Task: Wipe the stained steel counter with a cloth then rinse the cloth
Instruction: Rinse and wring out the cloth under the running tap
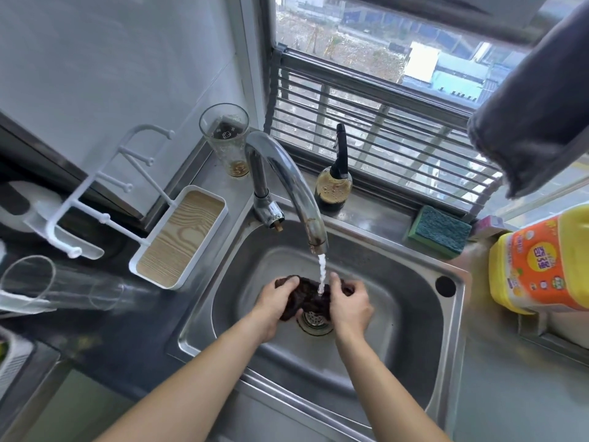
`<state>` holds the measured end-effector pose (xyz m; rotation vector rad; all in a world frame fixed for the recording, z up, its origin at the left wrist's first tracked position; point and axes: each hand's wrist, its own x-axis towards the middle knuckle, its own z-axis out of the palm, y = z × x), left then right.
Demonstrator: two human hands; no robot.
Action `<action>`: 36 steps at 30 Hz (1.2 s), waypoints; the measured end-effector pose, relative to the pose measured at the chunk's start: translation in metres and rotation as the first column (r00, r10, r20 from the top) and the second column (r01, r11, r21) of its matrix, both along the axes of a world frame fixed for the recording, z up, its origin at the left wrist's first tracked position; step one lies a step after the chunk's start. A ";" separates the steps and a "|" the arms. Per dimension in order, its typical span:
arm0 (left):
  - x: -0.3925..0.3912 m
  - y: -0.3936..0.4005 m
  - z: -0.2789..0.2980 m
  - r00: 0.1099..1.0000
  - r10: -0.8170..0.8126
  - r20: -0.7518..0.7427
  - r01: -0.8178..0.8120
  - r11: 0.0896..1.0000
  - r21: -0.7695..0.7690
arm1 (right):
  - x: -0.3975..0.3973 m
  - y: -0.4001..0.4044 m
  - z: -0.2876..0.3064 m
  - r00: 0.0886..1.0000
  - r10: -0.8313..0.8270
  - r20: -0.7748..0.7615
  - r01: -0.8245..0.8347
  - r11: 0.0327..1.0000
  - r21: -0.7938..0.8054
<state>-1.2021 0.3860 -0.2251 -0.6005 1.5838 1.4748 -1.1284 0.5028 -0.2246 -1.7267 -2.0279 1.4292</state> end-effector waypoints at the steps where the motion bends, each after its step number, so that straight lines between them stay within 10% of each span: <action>1: 0.002 0.005 0.001 0.998 0.045 0.043 -0.044 0.999 -0.009 | 0.000 -0.013 0.000 0.997 0.074 -0.028 -0.075 0.997 -0.007; 6: 0.011 0.020 0.003 0.995 0.076 0.066 -0.073 0.996 -0.048 | 0.005 -0.059 0.002 0.947 0.300 -0.111 -0.268 0.934 0.238; 12: 0.035 0.030 0.008 0.987 -0.157 0.034 0.159 0.984 -0.075 | -0.024 -0.001 0.004 0.996 -0.062 0.070 0.058 0.997 0.050; 17: -0.002 0.027 0.004 0.999 0.026 0.024 -0.023 0.992 -0.121 | 0.000 -0.065 0.014 0.945 0.287 -0.155 -0.252 0.944 0.213; 25: 0.025 0.033 0.019 0.980 -0.193 -0.046 0.197 0.975 0.104 | -0.024 0.018 -0.011 0.993 0.004 0.121 0.022 0.976 -0.217; 30: 0.006 0.007 0.013 0.936 -0.307 0.170 0.274 0.942 0.194 | -0.010 0.010 -0.009 0.993 0.005 -0.119 -0.057 0.899 -0.435; 36: -0.001 0.001 -0.007 0.998 -0.016 0.054 0.020 0.998 -0.058 | 0.002 0.017 -0.016 0.990 0.123 -0.072 -0.136 0.965 -0.224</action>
